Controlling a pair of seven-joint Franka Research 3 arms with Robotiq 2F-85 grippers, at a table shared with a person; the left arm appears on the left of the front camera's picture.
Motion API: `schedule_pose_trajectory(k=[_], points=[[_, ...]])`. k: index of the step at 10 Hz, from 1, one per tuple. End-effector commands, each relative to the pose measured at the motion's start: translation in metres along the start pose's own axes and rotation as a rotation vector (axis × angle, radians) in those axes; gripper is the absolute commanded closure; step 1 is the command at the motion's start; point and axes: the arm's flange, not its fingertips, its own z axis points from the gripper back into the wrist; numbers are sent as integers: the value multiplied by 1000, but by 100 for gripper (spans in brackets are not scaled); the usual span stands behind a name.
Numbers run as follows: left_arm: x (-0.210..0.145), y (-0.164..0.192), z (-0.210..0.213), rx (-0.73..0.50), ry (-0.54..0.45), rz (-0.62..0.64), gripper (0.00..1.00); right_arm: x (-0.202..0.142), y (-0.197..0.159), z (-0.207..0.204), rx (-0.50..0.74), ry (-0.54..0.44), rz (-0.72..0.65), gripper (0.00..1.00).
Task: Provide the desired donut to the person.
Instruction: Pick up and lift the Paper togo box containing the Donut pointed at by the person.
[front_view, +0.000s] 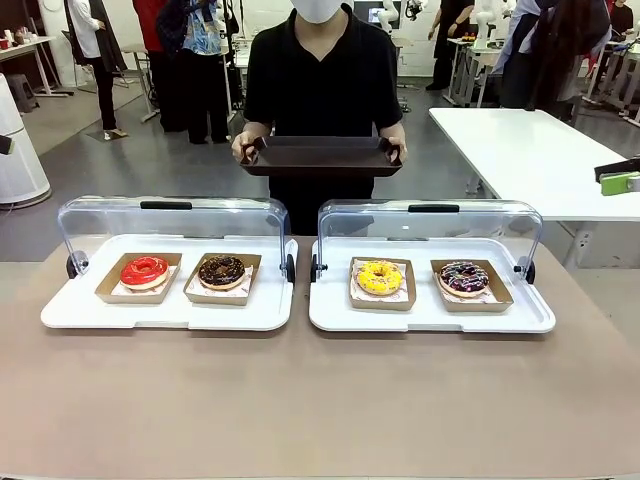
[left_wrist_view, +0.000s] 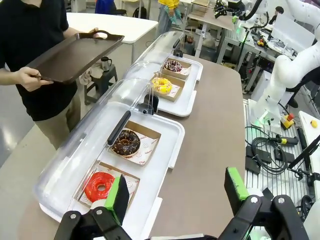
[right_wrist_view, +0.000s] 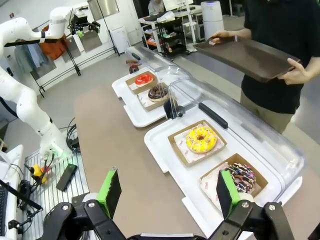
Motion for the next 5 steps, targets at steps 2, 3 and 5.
schedule_pose_trajectory(k=[2, 3, 5], points=[[2, -1, 1, -7, -20, -14, 0, 4, -3, -2, 6, -23, 21, 0], [2, -1, 1, -7, -20, -14, 0, 4, -3, -2, 6, -23, 21, 0], [2, -1, 1, -7, -20, -14, 0, 4, -3, -2, 6, -23, 21, 0]])
